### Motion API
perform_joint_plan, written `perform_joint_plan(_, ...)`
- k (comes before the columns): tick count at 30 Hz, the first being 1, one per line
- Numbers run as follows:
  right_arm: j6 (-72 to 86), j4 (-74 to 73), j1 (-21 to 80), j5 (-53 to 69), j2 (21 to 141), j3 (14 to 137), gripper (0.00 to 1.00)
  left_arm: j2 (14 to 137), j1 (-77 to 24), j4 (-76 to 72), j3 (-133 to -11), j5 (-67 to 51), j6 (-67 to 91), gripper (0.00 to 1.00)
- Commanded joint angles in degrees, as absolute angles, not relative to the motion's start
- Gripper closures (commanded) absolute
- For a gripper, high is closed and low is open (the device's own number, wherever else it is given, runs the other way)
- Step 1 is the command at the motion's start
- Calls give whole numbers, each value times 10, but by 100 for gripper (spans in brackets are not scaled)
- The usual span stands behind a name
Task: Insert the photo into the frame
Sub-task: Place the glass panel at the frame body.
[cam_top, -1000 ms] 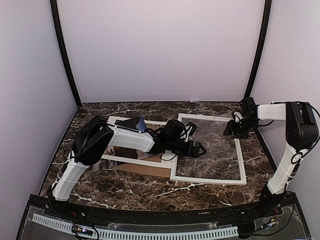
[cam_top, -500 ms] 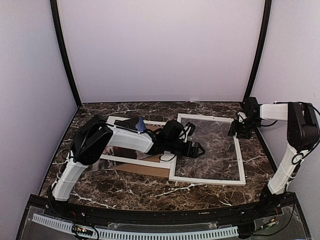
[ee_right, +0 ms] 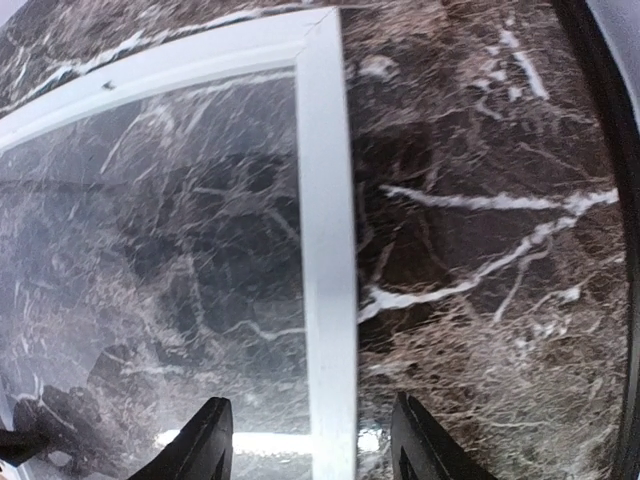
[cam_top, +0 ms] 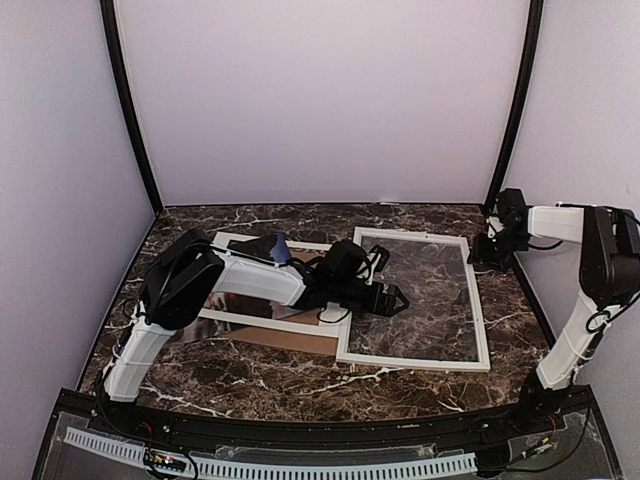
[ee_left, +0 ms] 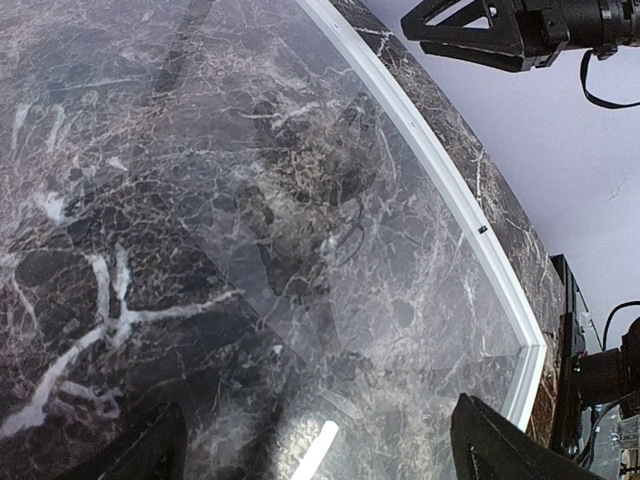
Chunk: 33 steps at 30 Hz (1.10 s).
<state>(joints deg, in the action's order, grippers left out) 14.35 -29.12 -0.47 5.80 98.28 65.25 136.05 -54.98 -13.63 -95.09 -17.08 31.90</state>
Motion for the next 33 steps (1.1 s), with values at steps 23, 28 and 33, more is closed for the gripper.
perform_joint_plan(23,192,-175,-39,112,1044,658,48,1197,-519,-82,-925,-177,253,3)
perform_joint_plan(28,191,-169,-38,128,1005,599,50,1128,-475,-38,-885,-158,252,2)
perform_joint_plan(33,190,-168,-36,139,971,549,55,1060,-417,33,-831,-118,227,1)
